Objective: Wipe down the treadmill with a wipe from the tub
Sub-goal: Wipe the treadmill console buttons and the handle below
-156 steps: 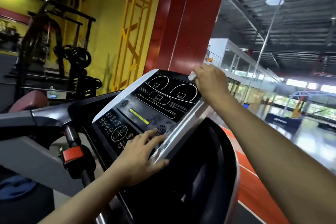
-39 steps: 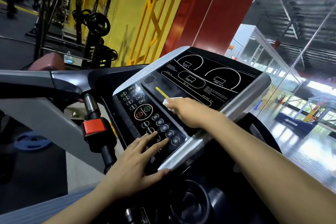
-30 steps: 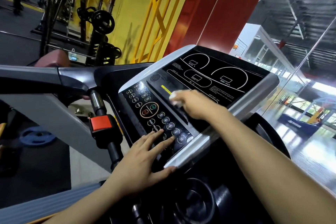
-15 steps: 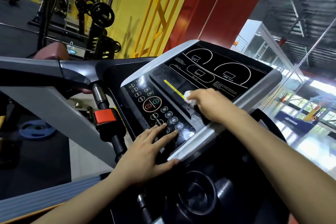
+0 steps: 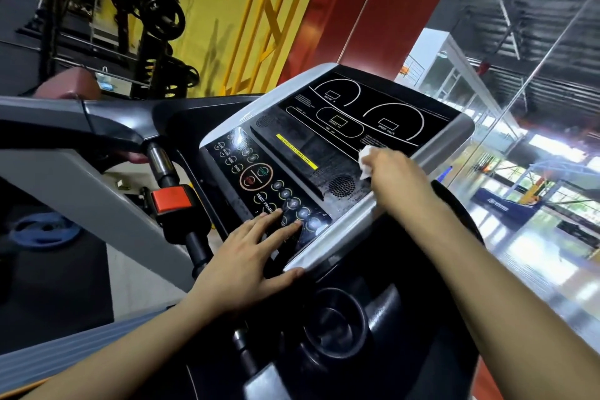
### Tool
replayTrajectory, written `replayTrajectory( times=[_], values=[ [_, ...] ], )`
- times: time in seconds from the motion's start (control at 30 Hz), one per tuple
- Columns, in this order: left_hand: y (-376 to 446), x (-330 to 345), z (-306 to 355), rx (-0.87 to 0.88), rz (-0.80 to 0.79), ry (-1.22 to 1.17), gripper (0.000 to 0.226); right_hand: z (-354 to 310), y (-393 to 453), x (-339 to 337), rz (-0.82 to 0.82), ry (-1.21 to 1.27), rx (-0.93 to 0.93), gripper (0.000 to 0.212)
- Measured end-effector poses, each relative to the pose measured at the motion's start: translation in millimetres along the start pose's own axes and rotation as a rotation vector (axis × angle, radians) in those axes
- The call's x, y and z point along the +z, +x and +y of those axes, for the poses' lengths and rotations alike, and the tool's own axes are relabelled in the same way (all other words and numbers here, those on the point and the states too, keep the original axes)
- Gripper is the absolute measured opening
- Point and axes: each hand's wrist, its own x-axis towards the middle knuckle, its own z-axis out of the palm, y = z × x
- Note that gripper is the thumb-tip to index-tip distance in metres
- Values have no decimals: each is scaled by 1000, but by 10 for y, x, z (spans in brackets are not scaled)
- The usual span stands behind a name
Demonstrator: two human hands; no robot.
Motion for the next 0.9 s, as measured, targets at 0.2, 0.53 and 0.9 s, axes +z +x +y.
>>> replayTrajectory(
  times=[0.2, 0.53, 0.9],
  values=[
    [4, -22, 4, -8, -8, 26, 79, -213, -449, 42, -209, 91, -364, 32],
    [8, -2, 3, -4, 11, 22, 78, -491, -453, 77, -33, 528, -147, 41],
    [7, 0, -1, -9, 9, 42, 79, -1186, 399, 292, -92, 280, -73, 24]
  ],
)
